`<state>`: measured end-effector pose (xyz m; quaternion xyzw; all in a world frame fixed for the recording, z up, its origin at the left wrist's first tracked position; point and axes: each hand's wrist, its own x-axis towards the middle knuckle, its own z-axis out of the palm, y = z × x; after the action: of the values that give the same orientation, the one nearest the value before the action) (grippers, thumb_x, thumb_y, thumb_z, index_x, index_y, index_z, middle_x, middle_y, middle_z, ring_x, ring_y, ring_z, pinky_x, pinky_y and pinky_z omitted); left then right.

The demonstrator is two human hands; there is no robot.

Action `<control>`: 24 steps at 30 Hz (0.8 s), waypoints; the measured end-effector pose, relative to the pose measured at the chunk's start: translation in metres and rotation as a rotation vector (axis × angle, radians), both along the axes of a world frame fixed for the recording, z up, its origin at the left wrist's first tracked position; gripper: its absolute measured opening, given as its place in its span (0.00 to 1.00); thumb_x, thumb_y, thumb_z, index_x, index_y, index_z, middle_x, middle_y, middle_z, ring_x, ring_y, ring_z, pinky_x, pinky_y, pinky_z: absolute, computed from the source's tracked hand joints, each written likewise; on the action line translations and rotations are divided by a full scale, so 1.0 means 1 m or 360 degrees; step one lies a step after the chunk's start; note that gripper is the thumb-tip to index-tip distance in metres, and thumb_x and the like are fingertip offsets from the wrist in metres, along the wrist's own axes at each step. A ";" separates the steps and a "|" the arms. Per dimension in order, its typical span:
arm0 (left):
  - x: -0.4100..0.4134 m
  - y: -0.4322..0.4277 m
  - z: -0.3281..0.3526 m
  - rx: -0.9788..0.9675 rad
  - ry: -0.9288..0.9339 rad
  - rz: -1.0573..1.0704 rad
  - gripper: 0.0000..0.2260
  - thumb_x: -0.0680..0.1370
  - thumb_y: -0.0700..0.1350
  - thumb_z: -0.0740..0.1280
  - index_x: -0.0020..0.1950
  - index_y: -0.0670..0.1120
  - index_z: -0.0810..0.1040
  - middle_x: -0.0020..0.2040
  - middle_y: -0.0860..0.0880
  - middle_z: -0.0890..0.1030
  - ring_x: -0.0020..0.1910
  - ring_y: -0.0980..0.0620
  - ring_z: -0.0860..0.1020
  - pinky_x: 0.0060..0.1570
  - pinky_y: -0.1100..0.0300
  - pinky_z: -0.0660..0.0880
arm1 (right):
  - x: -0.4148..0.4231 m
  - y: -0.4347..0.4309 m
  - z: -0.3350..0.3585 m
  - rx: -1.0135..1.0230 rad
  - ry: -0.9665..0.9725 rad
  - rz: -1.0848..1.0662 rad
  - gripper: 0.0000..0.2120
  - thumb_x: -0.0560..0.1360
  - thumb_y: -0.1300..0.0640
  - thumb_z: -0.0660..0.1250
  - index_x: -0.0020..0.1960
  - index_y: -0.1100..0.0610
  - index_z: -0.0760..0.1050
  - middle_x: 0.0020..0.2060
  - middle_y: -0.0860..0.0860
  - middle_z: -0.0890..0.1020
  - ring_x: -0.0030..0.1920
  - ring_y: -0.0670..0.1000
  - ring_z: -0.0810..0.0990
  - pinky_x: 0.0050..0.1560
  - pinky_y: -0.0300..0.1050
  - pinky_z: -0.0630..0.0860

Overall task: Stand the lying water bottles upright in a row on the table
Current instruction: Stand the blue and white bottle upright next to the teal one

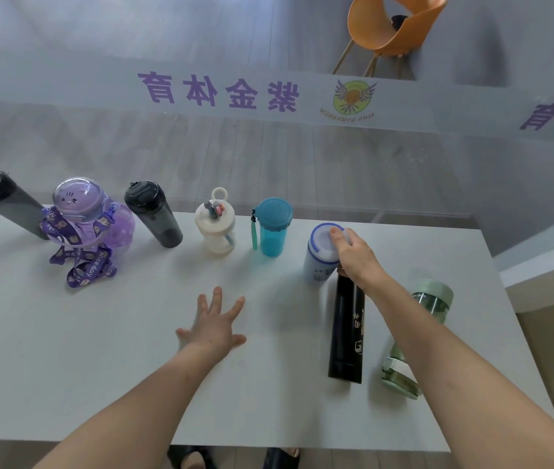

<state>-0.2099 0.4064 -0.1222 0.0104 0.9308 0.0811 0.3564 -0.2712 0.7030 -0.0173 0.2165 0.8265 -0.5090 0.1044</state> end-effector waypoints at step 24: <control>-0.023 0.076 0.011 -0.0029 -0.0013 -0.0087 0.49 0.73 0.65 0.75 0.79 0.72 0.40 0.82 0.54 0.31 0.81 0.43 0.32 0.63 0.18 0.59 | 0.010 0.006 -0.027 0.0164 0.0617 0.0080 0.38 0.67 0.52 0.82 0.71 0.48 0.66 0.61 0.46 0.79 0.59 0.50 0.78 0.62 0.54 0.77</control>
<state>-0.2330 0.4824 -0.1117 0.0322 0.9294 0.0631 0.3622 -0.2607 0.7093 -0.0448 0.0986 0.8613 -0.4954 -0.0552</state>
